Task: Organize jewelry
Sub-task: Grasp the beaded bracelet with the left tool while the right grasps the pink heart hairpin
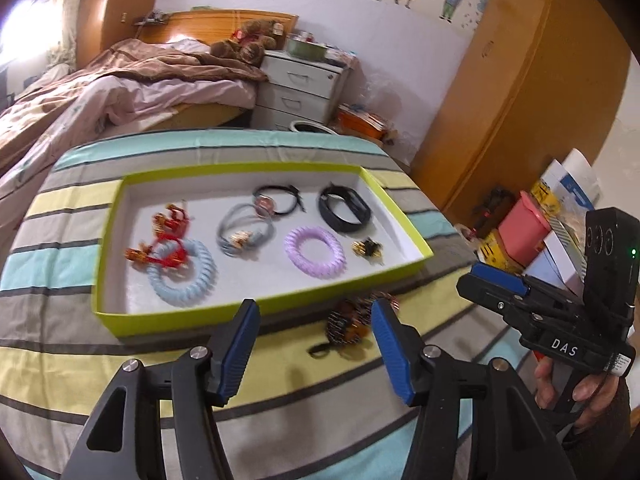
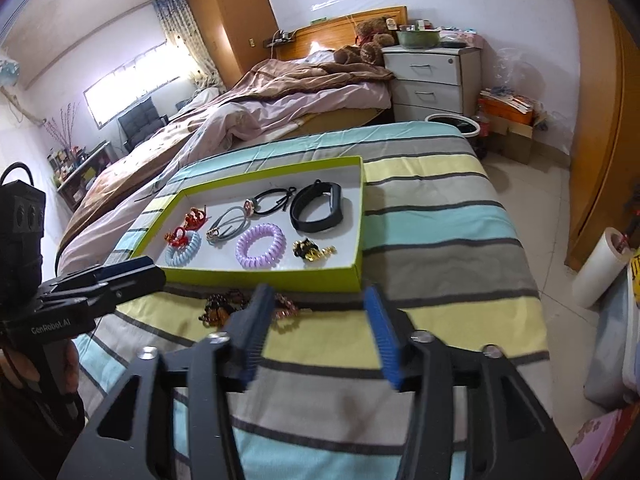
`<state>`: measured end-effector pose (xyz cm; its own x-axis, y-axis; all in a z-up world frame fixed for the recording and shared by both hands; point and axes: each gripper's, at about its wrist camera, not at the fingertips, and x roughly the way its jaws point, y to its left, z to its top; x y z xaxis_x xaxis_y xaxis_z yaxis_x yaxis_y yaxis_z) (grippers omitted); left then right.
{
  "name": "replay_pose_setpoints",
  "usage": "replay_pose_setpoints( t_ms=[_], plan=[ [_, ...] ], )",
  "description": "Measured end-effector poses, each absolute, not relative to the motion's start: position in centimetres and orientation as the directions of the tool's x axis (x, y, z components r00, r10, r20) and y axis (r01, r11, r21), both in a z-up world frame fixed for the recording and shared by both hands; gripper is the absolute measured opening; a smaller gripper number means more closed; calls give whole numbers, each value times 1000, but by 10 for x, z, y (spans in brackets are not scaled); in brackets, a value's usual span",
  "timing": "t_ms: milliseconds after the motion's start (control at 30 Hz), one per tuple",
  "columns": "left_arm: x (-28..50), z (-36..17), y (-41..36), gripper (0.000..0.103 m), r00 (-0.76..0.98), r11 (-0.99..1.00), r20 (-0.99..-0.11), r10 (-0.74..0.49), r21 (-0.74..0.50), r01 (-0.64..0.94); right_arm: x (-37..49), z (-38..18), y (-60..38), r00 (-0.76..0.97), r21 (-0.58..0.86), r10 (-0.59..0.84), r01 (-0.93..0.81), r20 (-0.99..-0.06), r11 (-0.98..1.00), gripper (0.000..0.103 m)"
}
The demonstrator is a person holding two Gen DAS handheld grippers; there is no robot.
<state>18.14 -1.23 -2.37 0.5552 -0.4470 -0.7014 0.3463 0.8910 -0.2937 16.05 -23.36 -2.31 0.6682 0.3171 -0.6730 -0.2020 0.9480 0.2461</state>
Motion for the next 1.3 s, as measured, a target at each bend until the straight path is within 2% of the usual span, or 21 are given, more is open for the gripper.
replay_pose_setpoints(
  t_ms=[233,600,900,967,1033,1100,1133,1300],
  plan=[
    [180,-34,-31,58,533,891,-722,-442,-285,352,149,-27,-240,673,224,292,-189,-679,956,52],
    [188,-53,-47,58,533,925,-768,-354,-203,321,137,-26,-245,688,215,283,-186,-668,959,52],
    [190,-57,-56,57,516,917,-776,-364,-203,343,136,-28,-246,684,225,292,-189,-668,956,52],
    [190,-58,-56,44,518,919,-775,-362,-205,337,136,-28,-246,685,224,292,-189,-668,956,52],
    [191,-59,-56,44,513,918,-777,-365,-208,338,137,-28,-246,685,225,294,-191,-667,956,52],
    [191,-60,-57,38,505,914,-779,-372,-213,345,137,-28,-246,684,224,292,-189,-668,956,52],
    [191,-60,-58,31,504,914,-779,-373,-214,346,136,-29,-246,684,226,291,-186,-669,956,52],
    [189,-60,-57,28,510,915,-778,-367,-204,348,135,-30,-245,680,228,287,-179,-674,957,52]
  ],
)
